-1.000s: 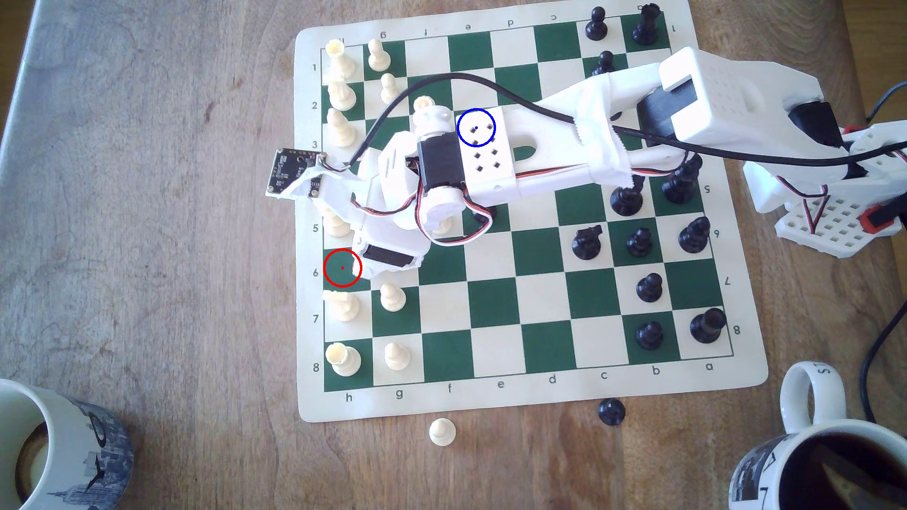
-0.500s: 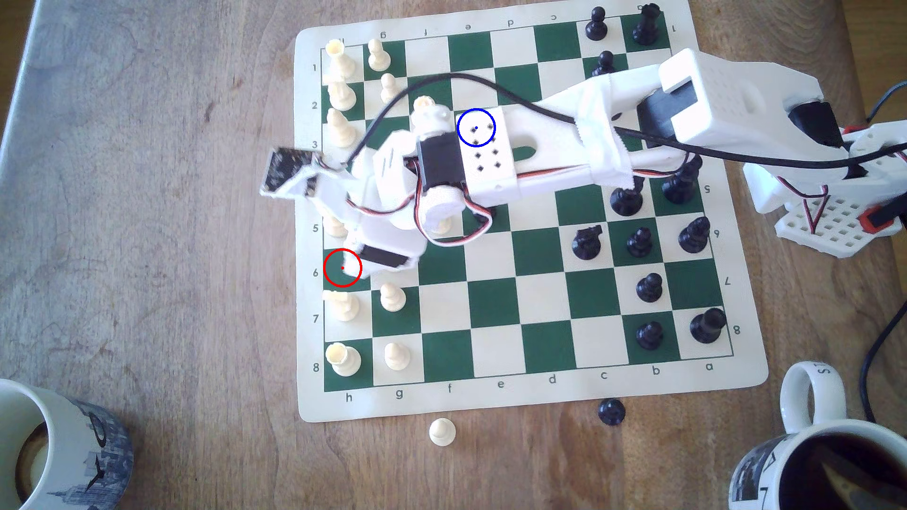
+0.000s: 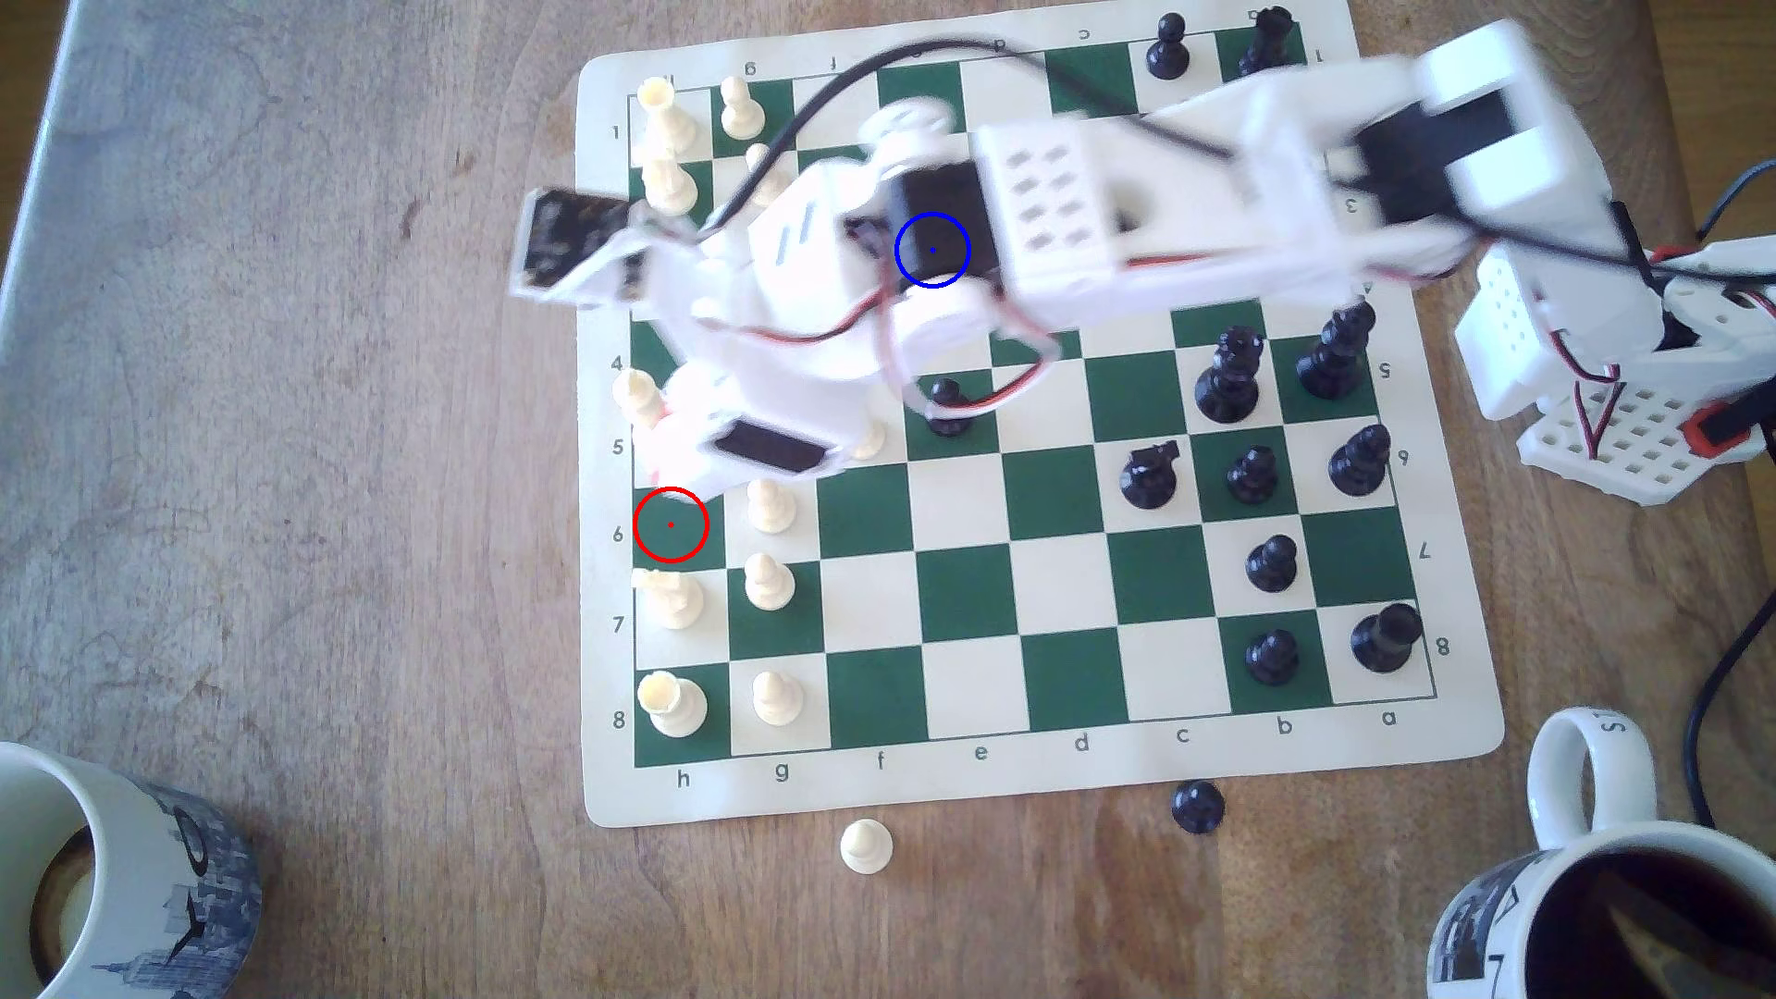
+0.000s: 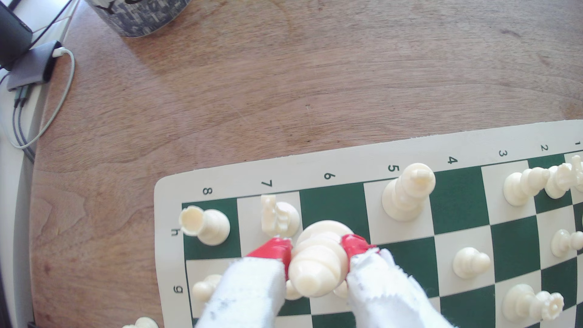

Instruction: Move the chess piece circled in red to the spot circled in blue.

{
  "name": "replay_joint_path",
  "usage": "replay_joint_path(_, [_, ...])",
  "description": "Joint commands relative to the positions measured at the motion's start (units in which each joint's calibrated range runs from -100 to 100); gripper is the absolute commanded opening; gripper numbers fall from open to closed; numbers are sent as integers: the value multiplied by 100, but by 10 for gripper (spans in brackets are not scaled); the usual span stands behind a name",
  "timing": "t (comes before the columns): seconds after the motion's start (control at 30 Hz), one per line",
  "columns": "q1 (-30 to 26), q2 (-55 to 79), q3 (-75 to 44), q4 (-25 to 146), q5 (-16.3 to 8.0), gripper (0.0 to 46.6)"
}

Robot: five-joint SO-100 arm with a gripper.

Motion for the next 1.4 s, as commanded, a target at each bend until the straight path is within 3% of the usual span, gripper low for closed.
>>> replay_joint_path(0.0, [227,-2797,2780,-607,98,26])
replay_joint_path(0.03, [407,-3298,3596,-787,161,26])
replay_joint_path(0.13, [681,-3943,4584,-983,274,26])
replay_joint_path(0.2, [1158,-4359,5490,-1311,430,27])
replay_joint_path(0.4, [1564,-4368,6406,-1860,586,27])
replay_joint_path(1.37, [1956,-2407,6515,-3162,630,27])
